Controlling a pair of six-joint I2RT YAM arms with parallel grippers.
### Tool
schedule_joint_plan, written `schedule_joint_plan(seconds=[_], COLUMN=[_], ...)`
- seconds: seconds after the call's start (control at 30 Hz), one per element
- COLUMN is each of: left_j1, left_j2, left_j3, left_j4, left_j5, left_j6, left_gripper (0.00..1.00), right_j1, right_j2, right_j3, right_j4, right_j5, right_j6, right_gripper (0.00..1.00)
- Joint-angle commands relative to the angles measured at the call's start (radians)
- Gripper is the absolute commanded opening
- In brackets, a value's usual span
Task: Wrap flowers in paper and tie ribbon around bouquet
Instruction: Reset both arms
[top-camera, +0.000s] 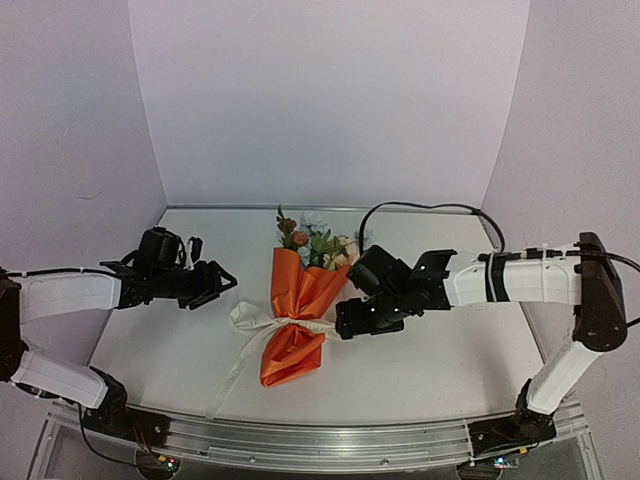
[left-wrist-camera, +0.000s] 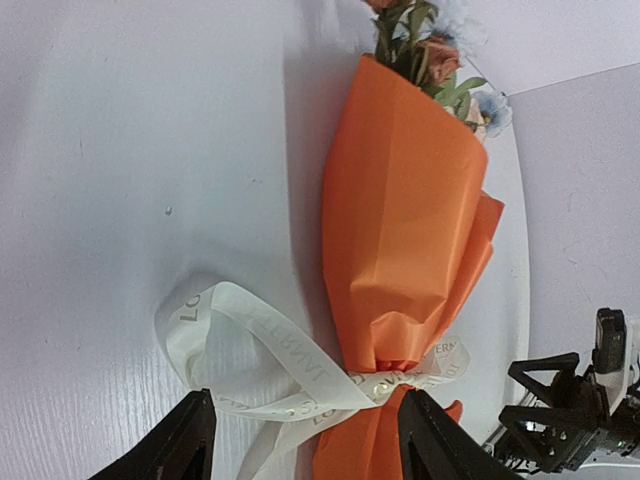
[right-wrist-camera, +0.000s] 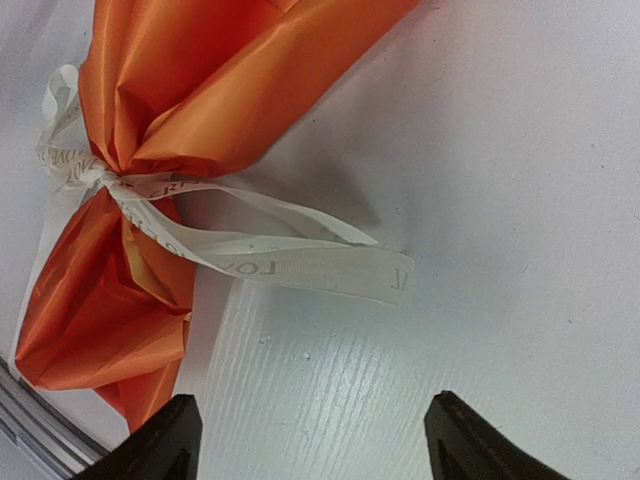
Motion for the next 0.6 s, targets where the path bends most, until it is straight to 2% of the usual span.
schedule_joint_plan(seconds=[0.0, 0.03, 0.07, 0.27, 0.57], left_j1=[0.0, 0.0, 0.001, 0.006, 0.008], left_j2=[-0.058, -0.056, -0.053, -0.008, 0.04], left_j3=[0.127, 0.155, 0.19, 0.366, 0.497], left_j4=[-0.047, -0.058, -0.07, -0.153, -0.242], left_j5=[-0.046, -0.053, -0.063, -0.154, -0.238], left_j6=[0.076, 0.088, 0.099, 0.111, 0.132], left_gripper=[0.78, 0.93, 0.99, 1.0, 1.0], right_j1=[-0.062, -0.074, -0.086, -0.163, -0.184], right_j2=[-0.149, -0.168, -0.19, -0.308, -0.406], right_j3=[-0.014, -0.015, -0.015, -0.043, -0.083], right_j4=[0.089, 0.093, 0.097, 0.148, 0.162], right_j5=[0.013, 0.022, 0.033, 0.112, 0.237], right_j6=[0.03, 0.032, 0.034, 0.075, 0.087], right_gripper=[0.98, 0.98, 0.98, 0.98, 0.98])
